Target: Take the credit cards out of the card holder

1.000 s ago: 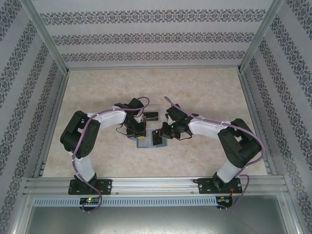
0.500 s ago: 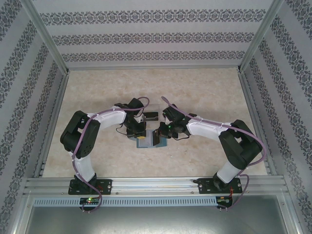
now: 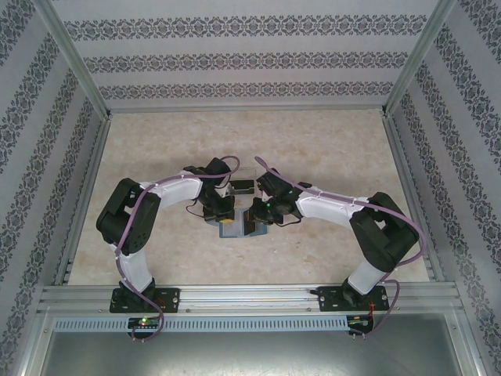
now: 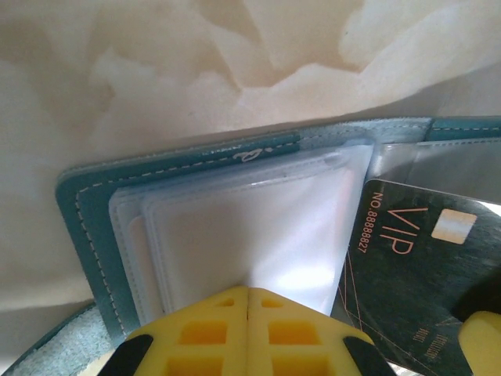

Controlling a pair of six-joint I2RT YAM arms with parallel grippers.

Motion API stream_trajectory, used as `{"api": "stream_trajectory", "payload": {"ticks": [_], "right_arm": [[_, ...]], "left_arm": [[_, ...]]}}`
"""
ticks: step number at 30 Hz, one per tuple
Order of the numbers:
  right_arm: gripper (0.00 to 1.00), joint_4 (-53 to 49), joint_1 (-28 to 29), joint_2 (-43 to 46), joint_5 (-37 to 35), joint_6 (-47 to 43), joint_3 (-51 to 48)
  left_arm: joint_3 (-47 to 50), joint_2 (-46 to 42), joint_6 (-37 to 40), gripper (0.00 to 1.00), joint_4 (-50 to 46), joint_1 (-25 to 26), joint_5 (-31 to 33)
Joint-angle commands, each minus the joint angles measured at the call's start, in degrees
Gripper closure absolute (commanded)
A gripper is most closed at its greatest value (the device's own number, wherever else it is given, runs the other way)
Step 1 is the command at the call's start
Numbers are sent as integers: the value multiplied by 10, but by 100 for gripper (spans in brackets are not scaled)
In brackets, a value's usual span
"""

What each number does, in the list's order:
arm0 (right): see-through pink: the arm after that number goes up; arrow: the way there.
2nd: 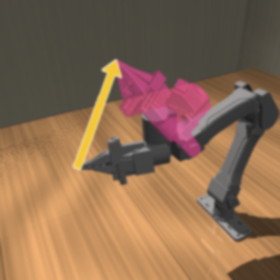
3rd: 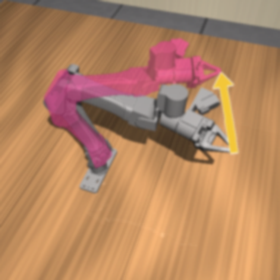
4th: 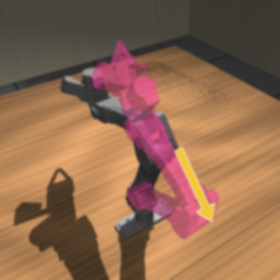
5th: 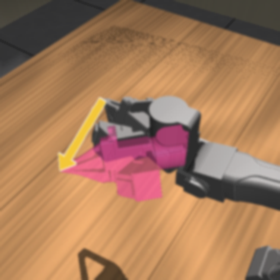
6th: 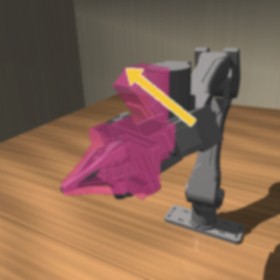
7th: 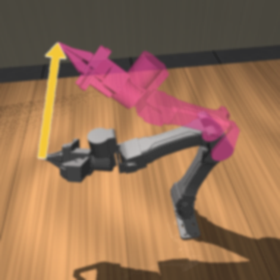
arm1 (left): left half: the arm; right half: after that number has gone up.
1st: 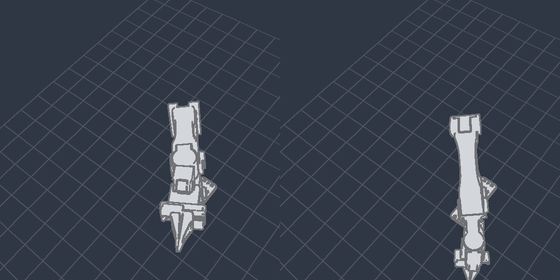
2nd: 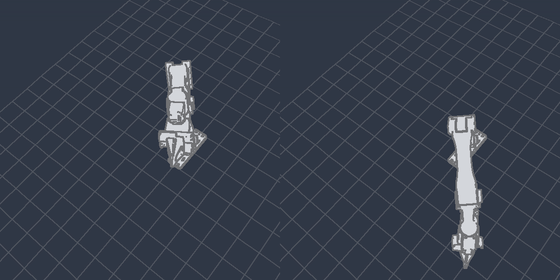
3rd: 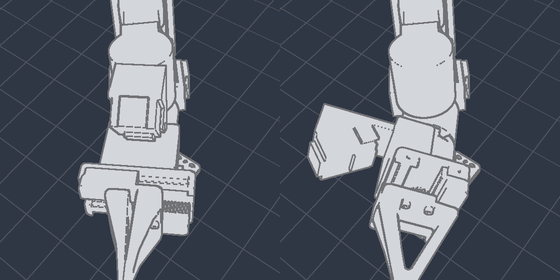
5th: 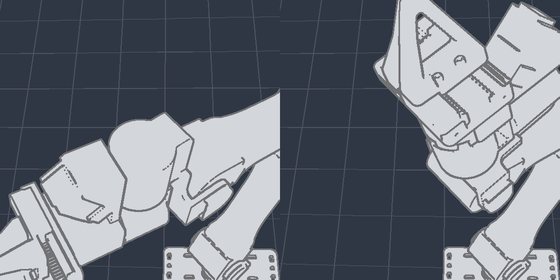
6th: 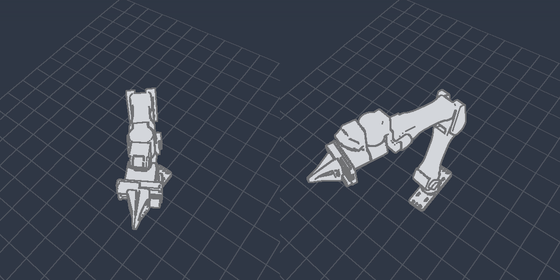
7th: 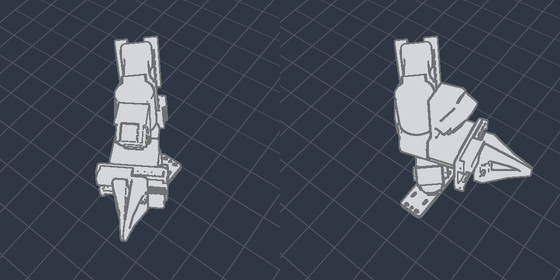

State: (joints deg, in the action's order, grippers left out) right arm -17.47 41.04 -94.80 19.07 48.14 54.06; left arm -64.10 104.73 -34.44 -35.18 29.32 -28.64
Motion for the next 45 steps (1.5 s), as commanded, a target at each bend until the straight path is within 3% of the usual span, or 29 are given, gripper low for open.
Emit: {"api": "stream_trajectory", "payload": {"ticks": [1,16,25,34,39,45], "right_arm": [[83,-22,6,6,-7,11,11],[93,-30,10,15,-22,5,21],[94,-77,-9,51,-32,-71,50],[95,-146,-45,45,-14,-351,132],[95,-224,-53,6,36,-593,199],[97,-308,-51,-51,-11,-781,286]], "left_arm": [[15,-8,14,97,-29,8,20],[0,-18,16,97,-46,9,25],[-9,-64,13,95,-52,2,54],[31,-101,4,92,-23,-46,36],[72,-122,0,92,10,-81,6],[98,-135,4,92,24,-110,-14]]}}
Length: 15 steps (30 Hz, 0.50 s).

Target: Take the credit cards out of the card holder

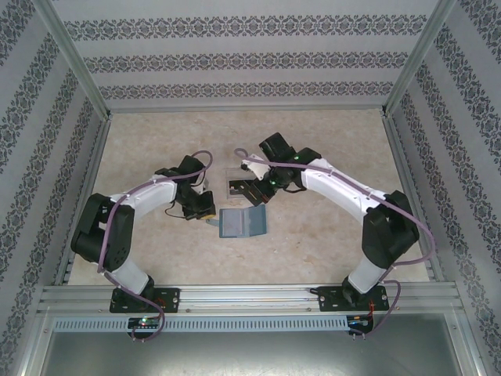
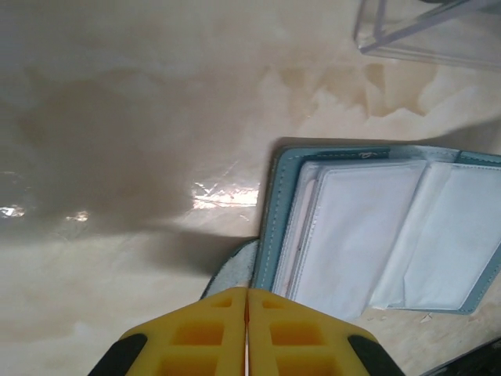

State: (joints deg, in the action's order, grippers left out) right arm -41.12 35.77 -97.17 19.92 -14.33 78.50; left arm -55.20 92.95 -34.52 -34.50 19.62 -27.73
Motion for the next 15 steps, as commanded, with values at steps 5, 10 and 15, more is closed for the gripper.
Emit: {"api": "stream_trajectory", "payload": {"ticks": [5,10,15], "right_arm": [[97,-147,7,-86,-45,-248,128],[97,-199,11,-141,-64,-309,209],[98,-233,12,-185,-76,-360,280]], "left_arm": [[30,-28,2,92,35,-29,-37],[52,-34,1,92,49,-44,-44],[66,-42,4,92,52,-58,-46]]}}
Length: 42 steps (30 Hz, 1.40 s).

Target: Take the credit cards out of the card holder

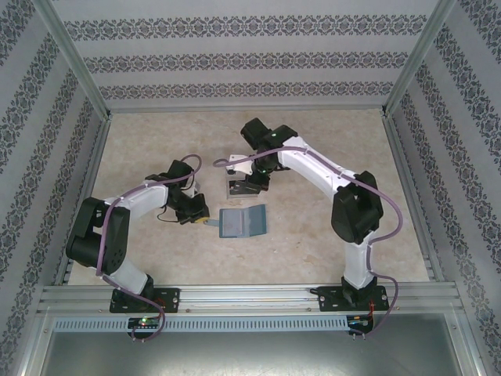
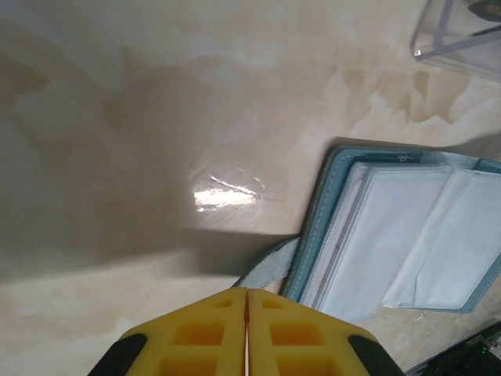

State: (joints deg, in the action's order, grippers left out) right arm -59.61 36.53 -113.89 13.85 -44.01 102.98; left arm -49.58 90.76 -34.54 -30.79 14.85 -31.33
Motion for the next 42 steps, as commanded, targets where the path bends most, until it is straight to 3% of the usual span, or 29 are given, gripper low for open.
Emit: {"api": "stream_trajectory", "payload": {"ticks": [1,18,33,38,42], "right_arm": [[98,-54,6,-26,-17,-70,48],[99,-166,4,-192,-34,-122,295],[98,-180,6,-241,-44,-115,321],[93,-183,7,-247,-38,-110,319],[80,-176,8,-246,-49,-107,321]], "left_arm": [[10,-19,6,92,13,-13,-11],[19,-28,9,92,8,-20,-11],[35,-48,1,92,17,-21,-5],[44,-65,-4,92,13,-21,1],[47,-81,-4,91,4,-21,6]]}}
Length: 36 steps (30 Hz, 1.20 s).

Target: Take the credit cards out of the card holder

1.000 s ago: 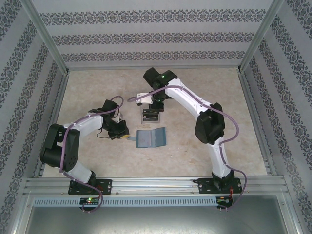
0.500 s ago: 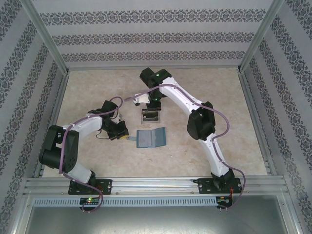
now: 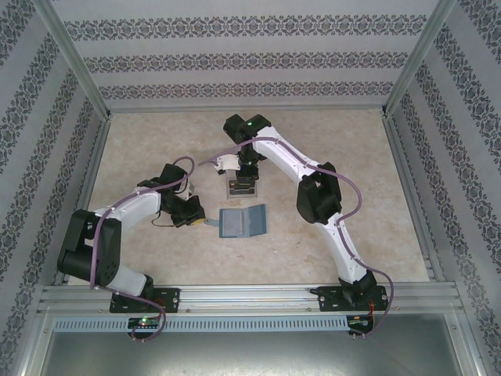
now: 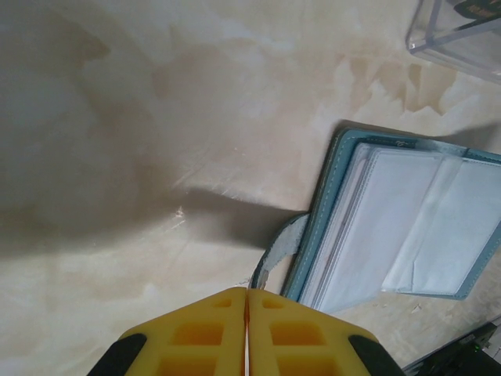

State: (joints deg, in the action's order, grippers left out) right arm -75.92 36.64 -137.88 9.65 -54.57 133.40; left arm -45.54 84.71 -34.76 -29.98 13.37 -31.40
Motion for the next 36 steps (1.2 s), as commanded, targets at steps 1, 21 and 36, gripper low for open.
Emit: {"api": "stream_trajectory", "payload": {"ticks": [1,21,36], "right_arm": [[77,-9,6,-3,-15,2,18],[74,149,9,142,-28,94,-131],[73,277,10,295,0,193,-358]], "left_arm": [[6,-25,-2,91,-8,-6,10],[-33,-101,24,90,-93,4,52],[-88,-77,-9,90,-113,20,77]]}}
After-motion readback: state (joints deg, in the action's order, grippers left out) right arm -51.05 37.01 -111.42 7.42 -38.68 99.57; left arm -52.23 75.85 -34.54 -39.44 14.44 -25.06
